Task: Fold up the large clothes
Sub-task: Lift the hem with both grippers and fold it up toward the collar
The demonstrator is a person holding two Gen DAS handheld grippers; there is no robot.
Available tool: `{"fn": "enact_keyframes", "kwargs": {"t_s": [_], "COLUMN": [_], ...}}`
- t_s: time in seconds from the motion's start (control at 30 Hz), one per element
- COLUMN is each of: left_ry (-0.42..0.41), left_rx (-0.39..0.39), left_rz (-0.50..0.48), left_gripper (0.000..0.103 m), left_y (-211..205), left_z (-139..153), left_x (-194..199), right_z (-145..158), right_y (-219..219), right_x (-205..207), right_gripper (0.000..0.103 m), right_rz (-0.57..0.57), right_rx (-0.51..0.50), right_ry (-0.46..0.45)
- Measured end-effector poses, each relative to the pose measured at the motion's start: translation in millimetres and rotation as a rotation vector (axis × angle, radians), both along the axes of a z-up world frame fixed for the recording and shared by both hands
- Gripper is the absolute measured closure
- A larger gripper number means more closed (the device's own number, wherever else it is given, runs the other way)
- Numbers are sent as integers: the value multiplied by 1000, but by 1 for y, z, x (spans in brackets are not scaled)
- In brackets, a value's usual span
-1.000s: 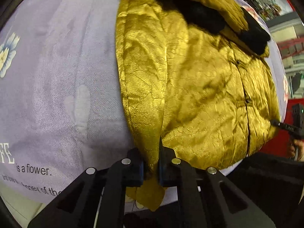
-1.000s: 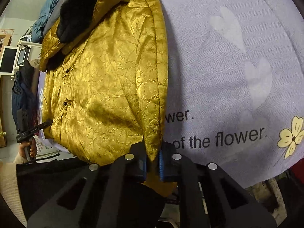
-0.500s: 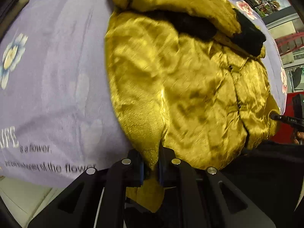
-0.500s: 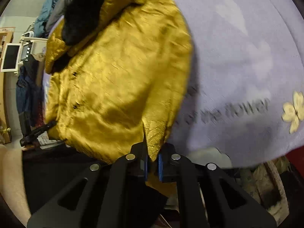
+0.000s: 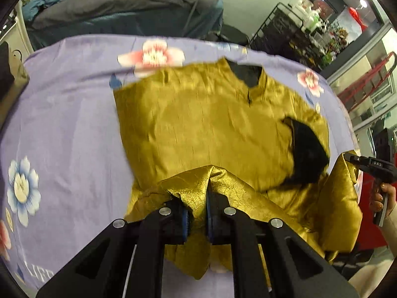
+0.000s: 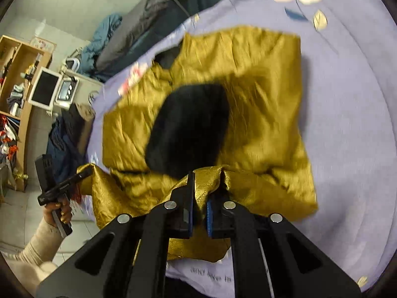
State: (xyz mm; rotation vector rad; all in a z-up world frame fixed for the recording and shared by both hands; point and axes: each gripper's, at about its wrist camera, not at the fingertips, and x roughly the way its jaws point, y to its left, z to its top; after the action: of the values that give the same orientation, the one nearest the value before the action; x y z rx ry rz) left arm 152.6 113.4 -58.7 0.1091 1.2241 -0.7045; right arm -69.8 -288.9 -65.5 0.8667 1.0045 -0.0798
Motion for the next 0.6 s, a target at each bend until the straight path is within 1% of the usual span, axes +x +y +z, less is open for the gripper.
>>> {"fn": "enact_keyframes", "kwargs": {"t_s": [0.03,0.1,0.17,0.27,0.43,0.53,0.6], "left_ry": [-6,-15,-11,-9,27,35,43], "left_rx": [-12,-37,-61,-67,-110,-102,-97], "left_rz": [9,36,70,94,150,186,211], "left_gripper": [93,93,93,93,93,93,93], "left_y": [-1,2,6,7,-6,-16,-25], "left_z": [3,14,20,24,18,12,8], "left_x": [6,24,42,65,93,110,124], "right_z": [0,10,14,20,13,6,1], "right_y": [0,-20,-41,-73,-101,-110,-121], "right_x": [0,-4,-3,-4,13,25,34], "right_gripper": [95,95,95,95,95,95,95], "right_rz": [0,-43,-104,-190,-248,-256,-280], "right_rx": [0,13,37,53,83,73,91], "right_ry": [0,-34,-63,-90,-79,-60,-56]}}
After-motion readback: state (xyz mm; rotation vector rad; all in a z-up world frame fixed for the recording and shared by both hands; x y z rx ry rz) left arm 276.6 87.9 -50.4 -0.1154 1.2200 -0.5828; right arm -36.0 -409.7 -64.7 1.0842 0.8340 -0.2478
